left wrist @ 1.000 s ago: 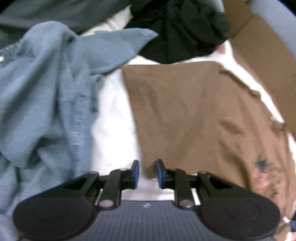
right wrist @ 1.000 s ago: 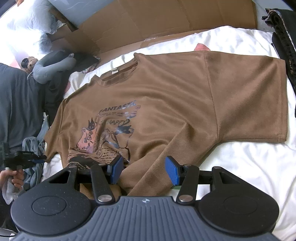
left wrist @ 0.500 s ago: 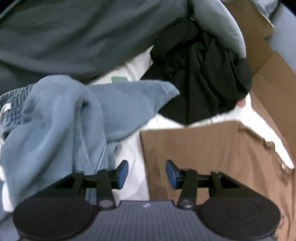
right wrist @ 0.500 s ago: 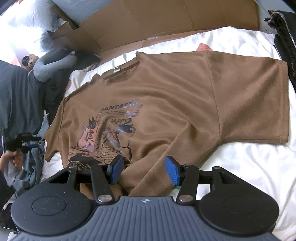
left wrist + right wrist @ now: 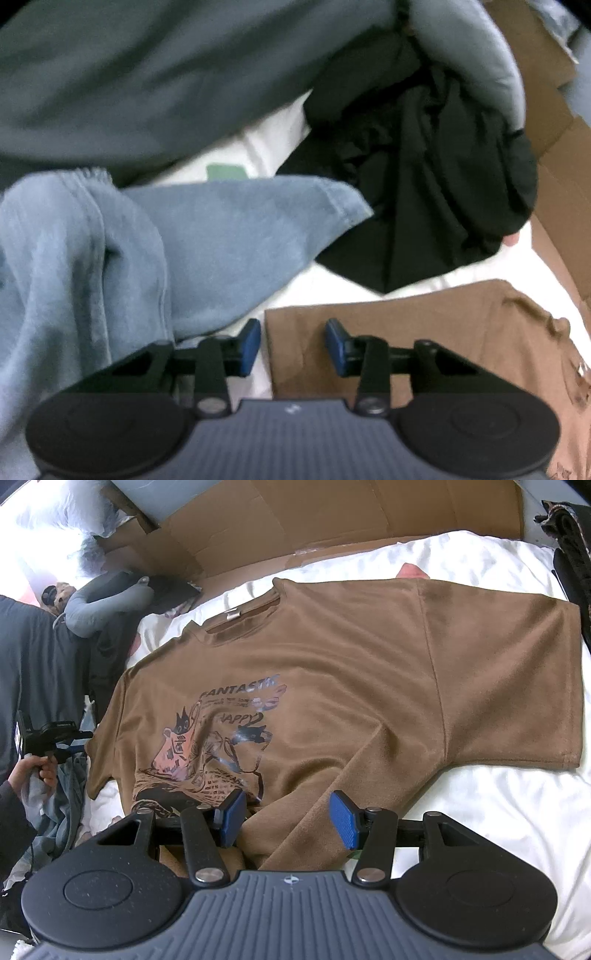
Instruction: Fold clothes
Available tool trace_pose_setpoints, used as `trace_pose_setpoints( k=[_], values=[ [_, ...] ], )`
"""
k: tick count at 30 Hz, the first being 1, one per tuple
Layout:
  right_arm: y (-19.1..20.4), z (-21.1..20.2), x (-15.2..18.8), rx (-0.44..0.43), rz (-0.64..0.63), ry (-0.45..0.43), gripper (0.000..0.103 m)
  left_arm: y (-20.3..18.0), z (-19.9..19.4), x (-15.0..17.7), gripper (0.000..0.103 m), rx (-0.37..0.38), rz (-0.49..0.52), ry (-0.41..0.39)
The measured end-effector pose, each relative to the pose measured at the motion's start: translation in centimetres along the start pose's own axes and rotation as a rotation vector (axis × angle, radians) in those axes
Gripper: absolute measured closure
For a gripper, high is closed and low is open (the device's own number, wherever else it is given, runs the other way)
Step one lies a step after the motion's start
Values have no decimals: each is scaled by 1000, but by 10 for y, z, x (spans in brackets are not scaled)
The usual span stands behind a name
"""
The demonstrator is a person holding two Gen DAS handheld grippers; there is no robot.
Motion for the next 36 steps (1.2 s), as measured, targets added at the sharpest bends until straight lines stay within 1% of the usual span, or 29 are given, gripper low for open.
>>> trace_pose_setpoints(
  k=[2, 3, 5, 6, 7, 8, 11, 13, 16, 17, 19, 21, 23, 26, 27, 30, 31, 33, 36],
  values=[
    [0, 1, 1, 2, -2, 2, 46, 2, 5, 2, 63, -23, 19, 1],
    [0, 1, 1, 2, -3, 3, 46, 3, 8, 1, 66, -30, 24, -5],
    [0, 2, 1, 4, -4, 6, 46, 5, 10, -1, 89, -35, 23, -28],
    [1, 2, 1, 5, -5, 5, 46, 6, 10, -3, 91, -36, 22, -40],
    [1, 1, 1, 5, -5, 4, 46, 7, 8, -4, 96, -33, 20, -51],
    [1, 0, 0, 4, -6, 0, 46, 7, 6, -5, 98, -31, 23, -62],
    [0, -1, -1, 3, -1, -4, 46, 6, 0, -9, 98, -49, 55, -96],
    [-2, 1, 0, 5, 3, 0, 46, 7, -2, -12, 98, -70, 66, -105],
    [-4, 4, 1, 9, 5, 7, 46, 8, 5, -13, 97, -95, 78, -79],
    [-3, 4, 2, 8, 3, 8, 46, 8, 9, -13, 95, -105, 82, -60],
    [-1, 3, 2, 5, -2, 6, 46, 5, 12, -12, 93, -134, 104, -38],
    [0, 2, 1, 2, -8, 0, 46, -1, 9, -11, 89, -152, 119, -37],
    [0, 1, -1, 1, -7, -6, 46, -8, 2, -9, 73, -164, 124, -45],
    [-3, 3, -3, 6, -3, -8, 46, -26, -13, -8, 63, -167, 163, -83],
    [-4, 3, -4, 9, -3, -9, 46, -33, -18, -8, 62, -165, 183, -98],
    [-3, 5, -7, 12, -9, -16, 46, -59, -27, -9, 62, -130, 235, -132],
    [-3, 5, -8, 12, -11, -19, 46, -70, -30, -9, 64, -110, 257, -139],
    [-3, 5, -11, 16, -19, -27, 46, -95, -31, -6, 66, -56, 300, -132],
    [-4, 6, -17, 28, -26, -42, 46, -133, -28, 1, 72, 27, 343, -112]
  ],
)
Point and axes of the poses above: each gripper's, at about its wrist camera, not at the fingertips, and z roughly the way its jaws point, y to its left, x to its underside, the point moved 6 cm from there along z, roughly the way its jaws point, and after that the axes turned 12 degrees about x, right-handed, at the moved point
